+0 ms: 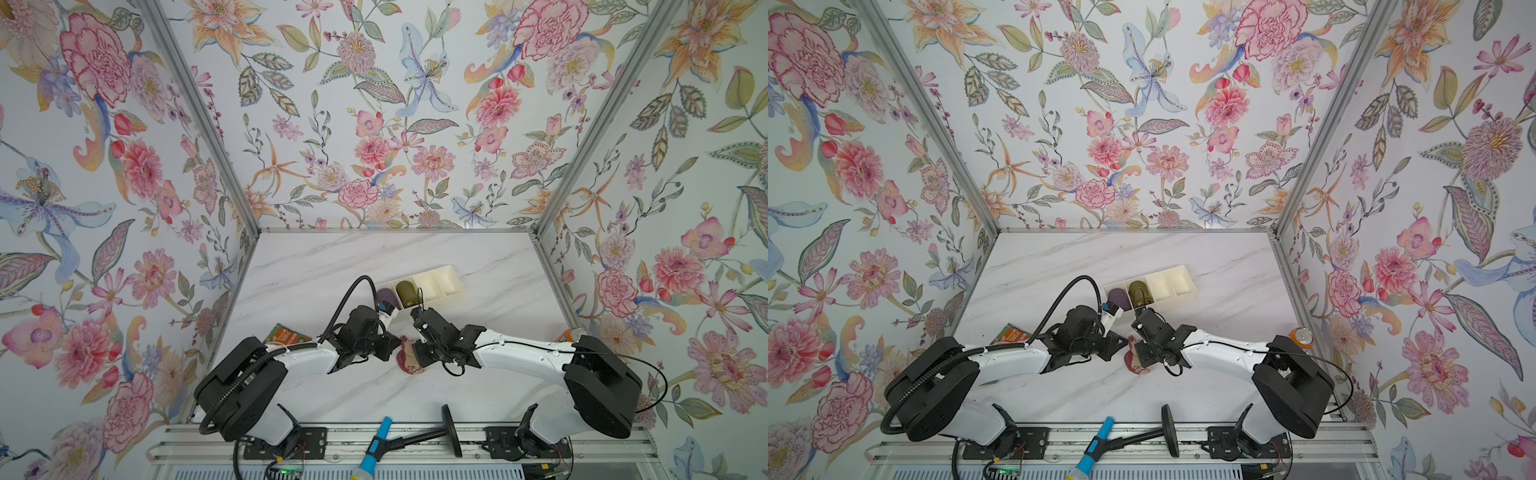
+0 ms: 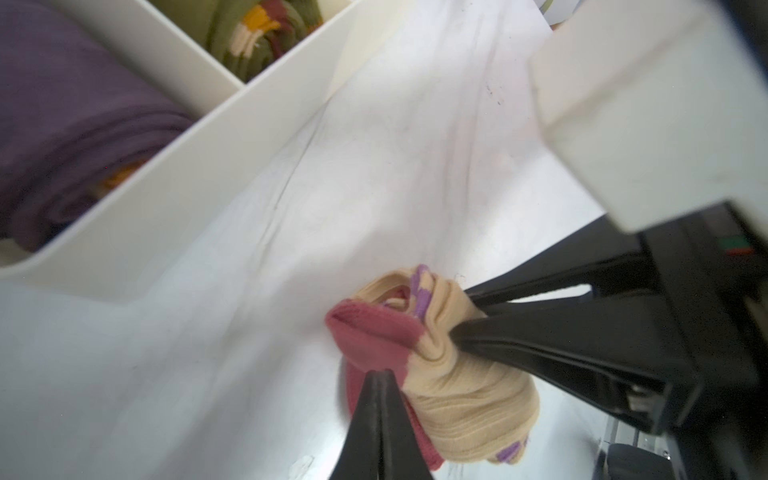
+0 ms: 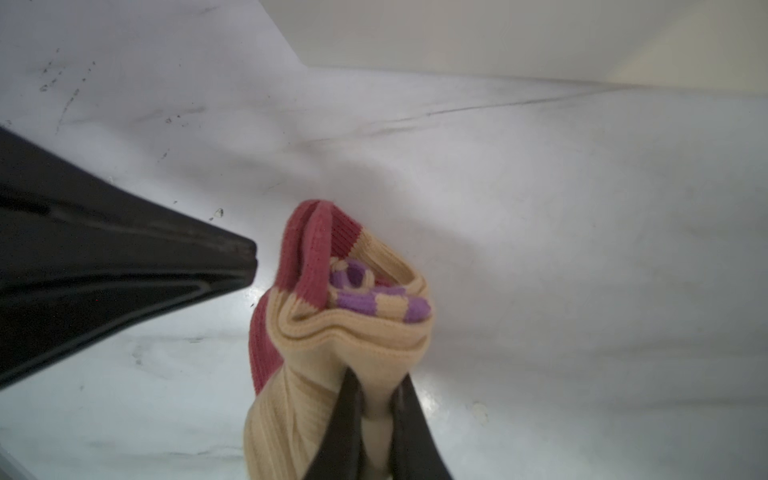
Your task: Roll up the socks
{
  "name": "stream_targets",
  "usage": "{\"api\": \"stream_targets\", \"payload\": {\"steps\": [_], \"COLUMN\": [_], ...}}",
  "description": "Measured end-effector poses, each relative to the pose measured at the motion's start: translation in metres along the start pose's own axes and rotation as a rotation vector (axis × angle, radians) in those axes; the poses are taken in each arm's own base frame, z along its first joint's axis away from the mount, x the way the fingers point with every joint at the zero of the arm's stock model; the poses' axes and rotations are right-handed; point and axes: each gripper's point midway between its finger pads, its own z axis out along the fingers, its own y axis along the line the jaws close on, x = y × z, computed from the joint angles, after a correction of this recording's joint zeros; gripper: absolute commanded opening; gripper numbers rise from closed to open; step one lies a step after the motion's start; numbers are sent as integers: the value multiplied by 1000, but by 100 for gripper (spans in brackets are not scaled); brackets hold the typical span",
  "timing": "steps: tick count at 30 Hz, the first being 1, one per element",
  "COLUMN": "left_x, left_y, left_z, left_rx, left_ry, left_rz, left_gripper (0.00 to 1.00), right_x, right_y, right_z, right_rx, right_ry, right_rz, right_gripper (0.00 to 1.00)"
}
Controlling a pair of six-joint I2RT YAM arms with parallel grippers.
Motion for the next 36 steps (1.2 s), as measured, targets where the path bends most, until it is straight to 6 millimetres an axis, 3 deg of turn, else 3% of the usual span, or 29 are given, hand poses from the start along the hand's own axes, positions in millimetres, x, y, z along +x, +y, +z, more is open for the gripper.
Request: {"api": "stream_targets", "payload": {"steps": [15, 25, 36], "left_x": [-13, 4, 21], "left_y": [-31, -32, -18], "left_z": [-2, 12, 26], "left_rx": [82, 82, 45], "left_ry": [-46, 10, 73], "left_rz": [7, -5, -15], "left_gripper": [6, 3, 0], "right_x": [0, 1, 3], "right_y": [6, 6, 3], "right_z": [-2, -2, -2], "right_rx": [2, 3, 17], "right_ry": [-5, -2, 4], "right_rz": [-1, 21, 59], "right_gripper": [0, 0, 2]}}
